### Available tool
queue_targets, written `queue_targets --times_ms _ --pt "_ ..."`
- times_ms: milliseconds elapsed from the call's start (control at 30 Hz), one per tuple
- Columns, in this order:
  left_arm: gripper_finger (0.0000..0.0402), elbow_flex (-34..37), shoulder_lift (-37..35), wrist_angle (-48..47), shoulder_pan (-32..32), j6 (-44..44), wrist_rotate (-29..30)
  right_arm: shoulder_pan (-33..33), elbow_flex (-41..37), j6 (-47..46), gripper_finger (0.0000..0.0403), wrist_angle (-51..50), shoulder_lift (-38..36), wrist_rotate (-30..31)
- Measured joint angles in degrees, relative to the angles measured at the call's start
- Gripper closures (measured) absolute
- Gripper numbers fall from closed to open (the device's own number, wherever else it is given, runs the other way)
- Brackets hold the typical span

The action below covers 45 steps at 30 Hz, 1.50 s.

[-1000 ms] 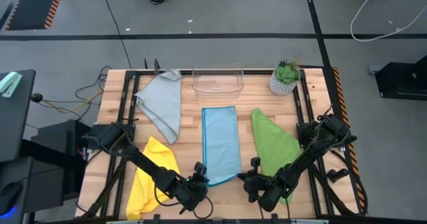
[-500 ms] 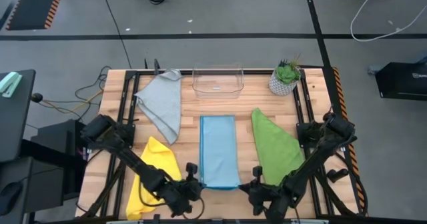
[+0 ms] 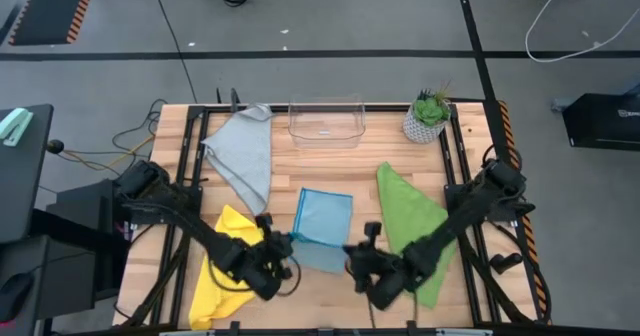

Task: Fold microfiber towels
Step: Fold the blue microfiber towel

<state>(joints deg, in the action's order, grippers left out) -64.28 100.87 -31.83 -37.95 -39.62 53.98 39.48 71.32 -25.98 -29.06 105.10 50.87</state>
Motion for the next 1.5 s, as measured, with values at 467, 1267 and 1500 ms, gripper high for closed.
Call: queue_targets --times_ms 467,1267,1500 --pt "0.0394 11.18 -0.14 16.95 14.41 8.37 -1.76 -14.62 -8.70 -9.21 0.0386 1.19 0.00 -6.89" --pt "0.0395 11.06 -0.15 21.61 20.52 15.21 -6.87 -14.86 -5.83 -19.76 0.0386 -2.09 -8.96 -11.61" --pt "0.0395 11.06 -0.16 21.45 21.95 15.89 -7.76 -17.20 -7.56 -23.08 0.0385 -3.91 -7.85 -14.71"
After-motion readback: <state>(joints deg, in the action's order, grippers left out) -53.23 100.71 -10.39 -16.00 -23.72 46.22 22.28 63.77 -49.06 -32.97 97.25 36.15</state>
